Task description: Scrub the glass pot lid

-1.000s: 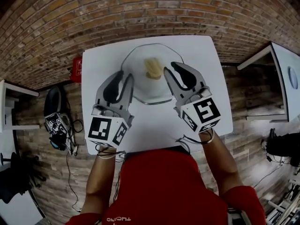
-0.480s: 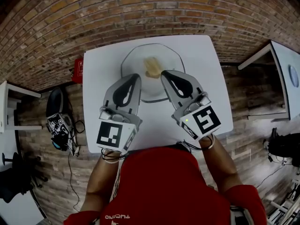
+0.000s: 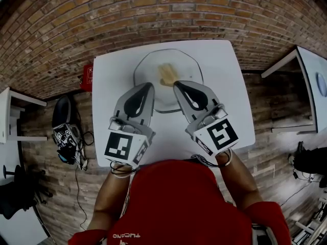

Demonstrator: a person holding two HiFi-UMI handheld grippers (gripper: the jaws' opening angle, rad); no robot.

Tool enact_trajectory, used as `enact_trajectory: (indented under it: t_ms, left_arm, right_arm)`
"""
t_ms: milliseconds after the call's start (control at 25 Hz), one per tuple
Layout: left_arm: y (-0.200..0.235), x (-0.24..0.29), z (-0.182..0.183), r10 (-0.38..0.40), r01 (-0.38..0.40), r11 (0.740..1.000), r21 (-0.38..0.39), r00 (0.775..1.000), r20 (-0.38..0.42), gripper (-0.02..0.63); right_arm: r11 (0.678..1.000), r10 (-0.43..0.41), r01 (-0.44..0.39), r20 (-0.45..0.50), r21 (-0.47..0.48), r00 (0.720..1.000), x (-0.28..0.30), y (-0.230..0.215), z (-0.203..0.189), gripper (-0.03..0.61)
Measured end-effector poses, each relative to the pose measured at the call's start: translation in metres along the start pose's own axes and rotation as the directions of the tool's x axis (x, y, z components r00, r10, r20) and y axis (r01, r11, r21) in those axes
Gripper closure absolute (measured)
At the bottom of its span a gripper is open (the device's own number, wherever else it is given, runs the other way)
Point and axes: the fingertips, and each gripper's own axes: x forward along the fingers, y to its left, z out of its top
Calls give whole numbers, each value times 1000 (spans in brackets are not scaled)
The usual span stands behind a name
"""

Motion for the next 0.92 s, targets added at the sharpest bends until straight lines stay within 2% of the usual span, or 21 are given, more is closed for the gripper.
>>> enact_trajectory:
  t_ms: [920]
  left_arm:
    - [7, 5, -4, -16, 16, 1000, -22, 1000, 2, 597]
  right_arm:
    - [1000, -9, 9, -27, 12, 1000, 1, 1, -7, 549]
